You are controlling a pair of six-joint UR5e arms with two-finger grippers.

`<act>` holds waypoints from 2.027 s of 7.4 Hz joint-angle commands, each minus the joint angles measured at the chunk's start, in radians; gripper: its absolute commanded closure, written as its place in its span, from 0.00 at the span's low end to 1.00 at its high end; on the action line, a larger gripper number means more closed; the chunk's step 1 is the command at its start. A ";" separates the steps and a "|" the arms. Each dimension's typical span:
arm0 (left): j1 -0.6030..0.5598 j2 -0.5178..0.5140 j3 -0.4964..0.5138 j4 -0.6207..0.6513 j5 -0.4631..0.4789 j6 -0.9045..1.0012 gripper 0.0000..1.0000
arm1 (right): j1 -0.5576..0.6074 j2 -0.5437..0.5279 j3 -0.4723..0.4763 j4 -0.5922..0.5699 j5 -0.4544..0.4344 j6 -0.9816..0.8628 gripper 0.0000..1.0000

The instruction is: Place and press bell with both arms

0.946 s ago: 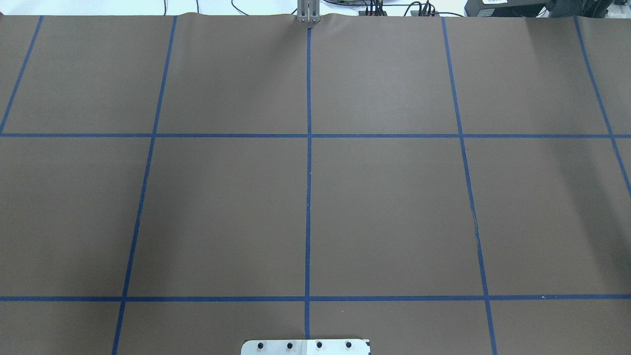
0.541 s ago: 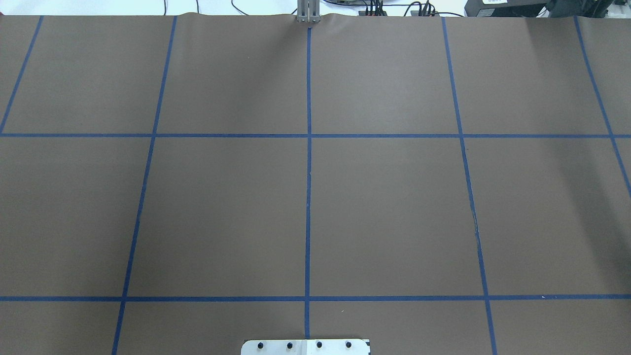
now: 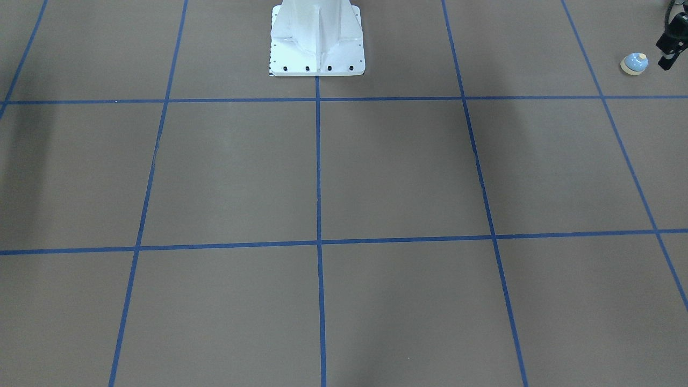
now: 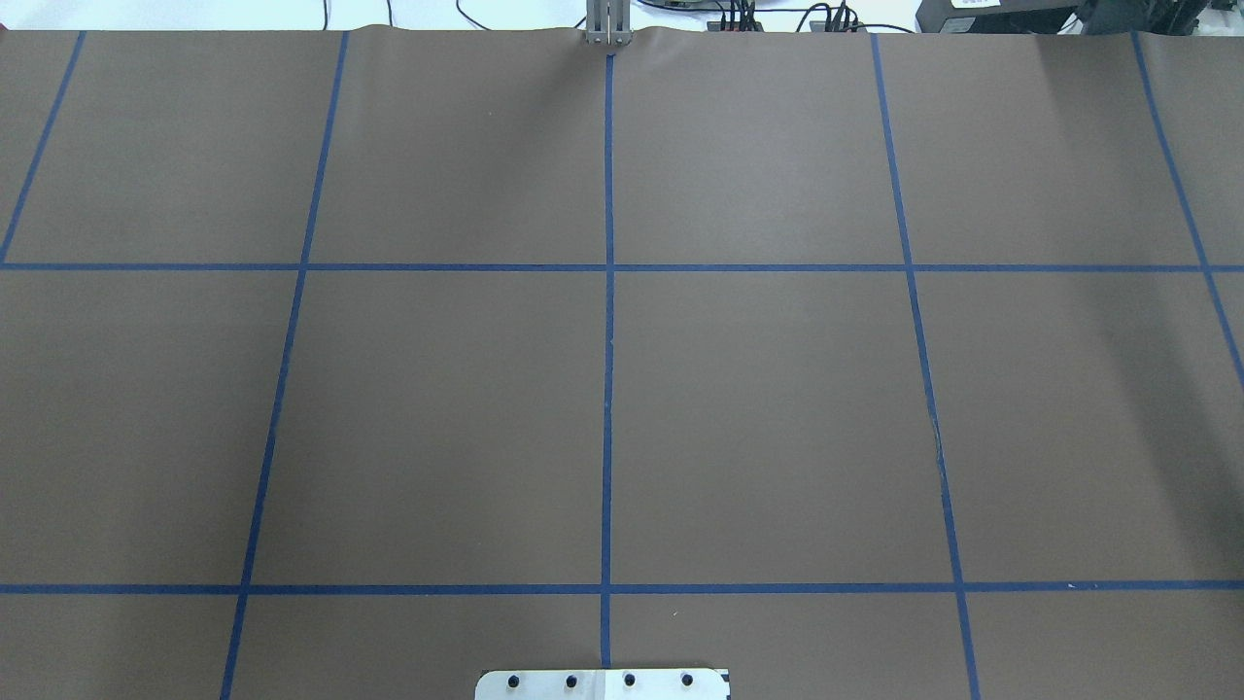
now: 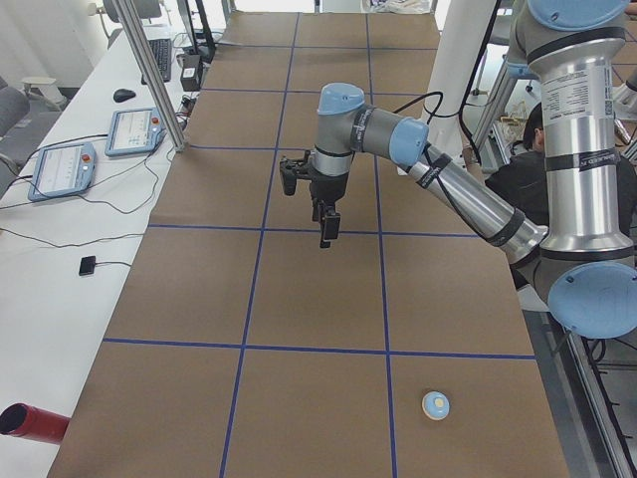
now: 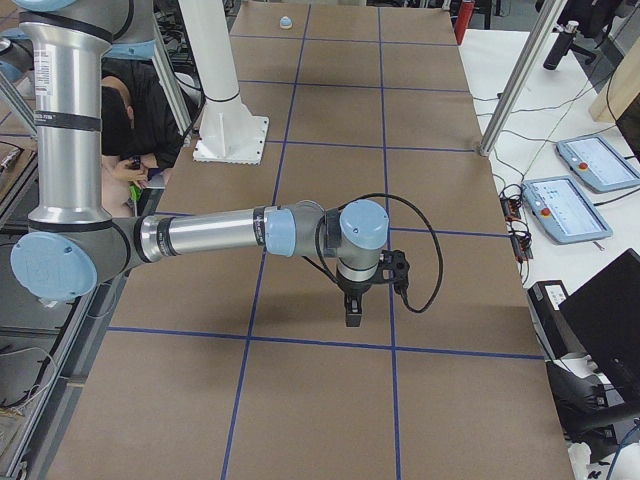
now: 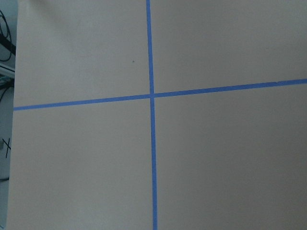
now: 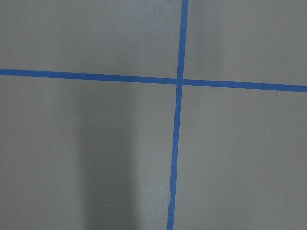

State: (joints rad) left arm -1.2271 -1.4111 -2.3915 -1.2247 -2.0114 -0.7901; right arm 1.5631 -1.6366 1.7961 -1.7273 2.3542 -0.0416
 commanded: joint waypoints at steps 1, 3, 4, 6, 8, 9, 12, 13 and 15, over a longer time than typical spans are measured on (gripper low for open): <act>0.206 0.033 -0.024 -0.001 0.170 -0.458 0.00 | 0.000 -0.009 0.003 0.000 0.003 0.002 0.00; 0.363 0.117 -0.028 0.001 0.337 -0.740 0.00 | 0.000 -0.009 0.003 0.000 0.002 0.003 0.00; 0.397 0.188 -0.028 -0.002 0.397 -0.817 0.00 | 0.000 -0.009 0.003 0.000 -0.001 0.003 0.00; 0.473 0.300 -0.017 -0.004 0.474 -1.011 0.00 | -0.001 -0.009 0.000 0.000 -0.001 0.003 0.00; 0.581 0.387 0.014 -0.003 0.497 -1.244 0.00 | -0.002 -0.006 -0.004 0.000 0.000 0.005 0.00; 0.648 0.414 0.041 -0.004 0.505 -1.373 0.00 | -0.002 -0.006 -0.006 0.000 0.002 0.003 0.00; 0.791 0.412 0.188 -0.018 0.533 -1.714 0.00 | -0.002 -0.005 -0.006 0.000 -0.001 0.002 0.00; 0.832 0.411 0.237 -0.047 0.533 -1.817 0.00 | -0.003 -0.002 -0.006 0.002 -0.001 0.000 0.00; 0.946 0.406 0.328 -0.108 0.524 -1.978 0.00 | -0.005 0.015 -0.007 0.009 -0.004 -0.001 0.00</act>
State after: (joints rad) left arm -0.3480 -1.0012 -2.1156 -1.2998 -1.4824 -2.6666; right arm 1.5593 -1.6317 1.7892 -1.7241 2.3511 -0.0422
